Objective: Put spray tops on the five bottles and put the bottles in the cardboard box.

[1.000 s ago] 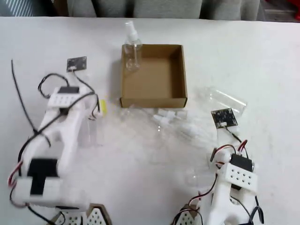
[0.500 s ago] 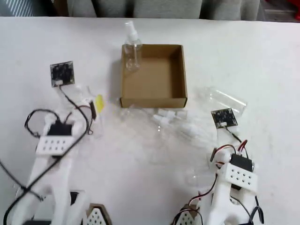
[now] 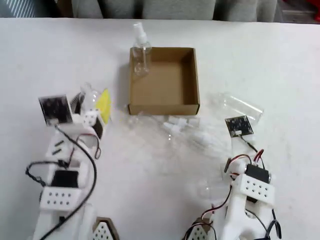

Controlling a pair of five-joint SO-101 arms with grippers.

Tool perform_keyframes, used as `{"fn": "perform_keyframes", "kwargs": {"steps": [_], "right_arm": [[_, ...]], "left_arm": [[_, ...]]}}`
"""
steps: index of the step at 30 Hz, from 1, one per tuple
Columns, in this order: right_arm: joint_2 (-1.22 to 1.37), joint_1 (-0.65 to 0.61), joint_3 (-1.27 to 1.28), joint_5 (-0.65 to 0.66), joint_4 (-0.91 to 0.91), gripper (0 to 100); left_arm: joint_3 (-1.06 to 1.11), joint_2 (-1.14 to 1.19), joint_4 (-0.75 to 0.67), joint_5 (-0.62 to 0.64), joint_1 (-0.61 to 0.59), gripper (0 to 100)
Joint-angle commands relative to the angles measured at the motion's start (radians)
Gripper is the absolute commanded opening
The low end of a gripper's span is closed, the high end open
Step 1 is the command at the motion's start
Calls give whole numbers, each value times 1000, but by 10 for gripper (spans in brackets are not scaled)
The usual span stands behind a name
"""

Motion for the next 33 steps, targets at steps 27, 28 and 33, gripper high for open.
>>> {"fn": "perform_keyframes", "kwargs": {"steps": [27,28,33], "right_arm": [[30,-306,-594,77,404,83],[56,-328,-594,97,392,77],[205,-378,-595,132,312,78]], "left_arm": [[176,-489,353,-169,102,23],[176,-489,353,-169,102,23],[176,-487,353,-169,101,24]]}}
